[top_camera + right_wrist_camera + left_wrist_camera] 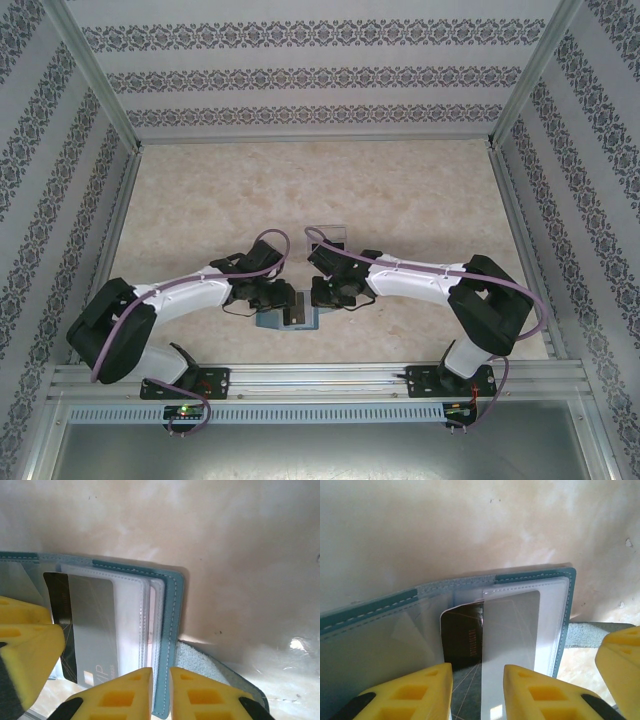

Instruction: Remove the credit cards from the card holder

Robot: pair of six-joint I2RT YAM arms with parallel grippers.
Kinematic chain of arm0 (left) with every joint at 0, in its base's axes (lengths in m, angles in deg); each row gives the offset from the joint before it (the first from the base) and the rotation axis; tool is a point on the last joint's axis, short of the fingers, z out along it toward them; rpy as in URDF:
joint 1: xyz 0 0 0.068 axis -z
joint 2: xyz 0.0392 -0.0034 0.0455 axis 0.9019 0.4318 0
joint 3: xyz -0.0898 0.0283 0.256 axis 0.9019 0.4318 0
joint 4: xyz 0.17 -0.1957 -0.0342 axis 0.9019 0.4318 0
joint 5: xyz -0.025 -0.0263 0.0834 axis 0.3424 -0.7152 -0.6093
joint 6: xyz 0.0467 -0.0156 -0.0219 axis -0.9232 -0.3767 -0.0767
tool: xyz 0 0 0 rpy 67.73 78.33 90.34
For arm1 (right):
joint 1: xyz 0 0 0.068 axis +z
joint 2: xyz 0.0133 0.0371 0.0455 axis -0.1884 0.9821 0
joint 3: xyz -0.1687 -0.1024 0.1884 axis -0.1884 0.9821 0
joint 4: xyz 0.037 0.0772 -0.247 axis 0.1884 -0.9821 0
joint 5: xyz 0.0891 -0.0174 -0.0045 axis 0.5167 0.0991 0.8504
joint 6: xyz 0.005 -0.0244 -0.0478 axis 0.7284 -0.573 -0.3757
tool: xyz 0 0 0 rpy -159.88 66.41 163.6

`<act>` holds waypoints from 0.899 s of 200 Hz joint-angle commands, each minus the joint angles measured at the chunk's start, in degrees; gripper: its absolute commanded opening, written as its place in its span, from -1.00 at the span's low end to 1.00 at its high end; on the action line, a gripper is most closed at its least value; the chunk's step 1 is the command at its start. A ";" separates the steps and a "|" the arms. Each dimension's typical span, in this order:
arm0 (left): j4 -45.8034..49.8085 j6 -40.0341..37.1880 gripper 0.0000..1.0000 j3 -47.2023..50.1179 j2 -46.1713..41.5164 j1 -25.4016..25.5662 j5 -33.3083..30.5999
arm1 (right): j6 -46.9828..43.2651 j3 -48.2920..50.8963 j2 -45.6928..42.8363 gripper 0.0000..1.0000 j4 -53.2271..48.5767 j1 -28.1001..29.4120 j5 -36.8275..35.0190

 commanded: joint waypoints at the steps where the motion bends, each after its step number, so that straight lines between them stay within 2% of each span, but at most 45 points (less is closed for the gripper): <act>1: 3.80 -1.47 -0.31 -1.49 -2.66 -0.82 -2.05 | 0.90 -0.68 -1.21 -0.63 0.06 0.73 0.16; 43: 3.05 -0.62 -0.30 -0.42 -4.56 -1.39 -1.87 | 2.07 -1.04 -0.26 -0.63 4.60 1.53 2.82; 74: -0.67 0.92 -0.33 2.04 -5.05 -2.44 0.73 | 3.08 -1.63 1.78 -0.65 7.84 2.15 4.89; 180: -7.98 2.91 -0.35 6.19 -3.70 -4.42 5.25 | 3.50 -1.07 7.10 -0.67 7.40 2.44 4.11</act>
